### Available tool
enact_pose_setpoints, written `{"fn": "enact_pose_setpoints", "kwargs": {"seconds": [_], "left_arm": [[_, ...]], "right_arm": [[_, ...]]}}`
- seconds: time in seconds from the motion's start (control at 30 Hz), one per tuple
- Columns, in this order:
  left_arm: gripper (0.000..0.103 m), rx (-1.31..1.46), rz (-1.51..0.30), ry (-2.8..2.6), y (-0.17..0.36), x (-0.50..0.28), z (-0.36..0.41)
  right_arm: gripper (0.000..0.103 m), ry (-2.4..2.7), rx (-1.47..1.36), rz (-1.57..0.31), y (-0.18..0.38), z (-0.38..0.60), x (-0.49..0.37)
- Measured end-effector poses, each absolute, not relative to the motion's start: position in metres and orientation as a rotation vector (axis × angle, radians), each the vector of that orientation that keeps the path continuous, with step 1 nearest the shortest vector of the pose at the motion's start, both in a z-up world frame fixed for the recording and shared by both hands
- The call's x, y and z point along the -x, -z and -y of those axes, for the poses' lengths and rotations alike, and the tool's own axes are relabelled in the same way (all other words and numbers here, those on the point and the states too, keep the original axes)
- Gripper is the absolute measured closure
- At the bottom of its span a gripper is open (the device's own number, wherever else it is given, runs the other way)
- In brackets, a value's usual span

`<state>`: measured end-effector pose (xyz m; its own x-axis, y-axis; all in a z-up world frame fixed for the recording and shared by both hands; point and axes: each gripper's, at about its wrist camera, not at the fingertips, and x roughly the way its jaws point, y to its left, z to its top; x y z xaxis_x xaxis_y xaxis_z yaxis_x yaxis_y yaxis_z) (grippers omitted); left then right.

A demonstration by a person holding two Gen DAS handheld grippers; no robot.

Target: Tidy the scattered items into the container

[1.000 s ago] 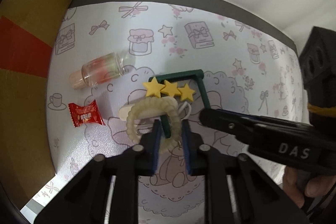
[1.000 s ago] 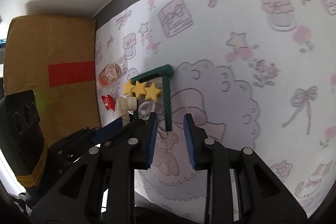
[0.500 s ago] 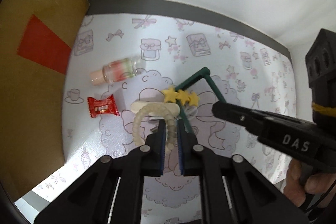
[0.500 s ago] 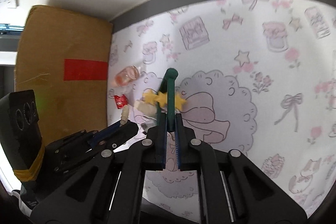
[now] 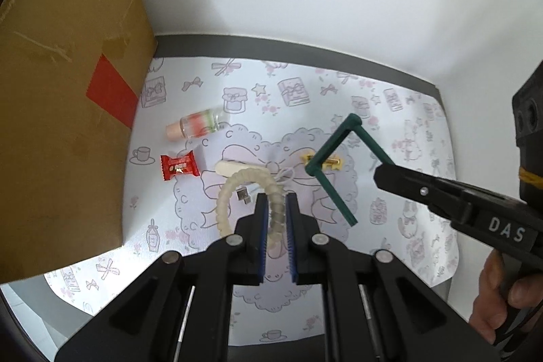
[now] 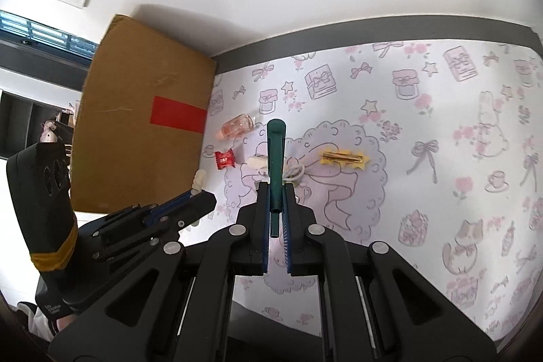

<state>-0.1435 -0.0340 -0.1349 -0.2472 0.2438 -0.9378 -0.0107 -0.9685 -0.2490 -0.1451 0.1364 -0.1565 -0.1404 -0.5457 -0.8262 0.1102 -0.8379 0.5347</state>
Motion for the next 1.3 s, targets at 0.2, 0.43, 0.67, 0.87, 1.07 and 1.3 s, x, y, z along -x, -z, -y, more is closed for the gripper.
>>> {"fn": "enact_pose_setpoints", "kwargs": {"seconds": [0.2, 0.43, 0.67, 0.87, 1.07, 1.3], "left_arm": [[0.093, 1.753, 0.263, -2.353, 0.115, 0.133, 0.022], [0.093, 1.703, 0.253, -2.358, 0.098, 0.122, 0.014], [0.093, 1.669, 0.260, -2.375, 0.080, 0.115, 0.017], [0.093, 1.634, 0.266, -2.414, 0.066, 0.115, 0.025], [0.093, 1.610, 0.271, -2.438, 0.055, 0.112, 0.031], [0.093, 1.597, 0.278, -2.461, 0.046, 0.109, 0.041]], "right_arm": [[0.096, 2.068, -1.670, 0.485, 0.137, -0.145, 0.128], [0.096, 2.103, -1.626, 0.485, 0.112, -0.153, 0.114], [0.096, 2.119, -1.593, 0.476, 0.094, -0.152, 0.106], [0.096, 2.128, -1.565, 0.454, 0.079, -0.146, 0.104], [0.096, 2.135, -1.538, 0.433, 0.068, -0.140, 0.104], [0.096, 2.144, -1.509, 0.405, 0.056, -0.131, 0.107]]}}
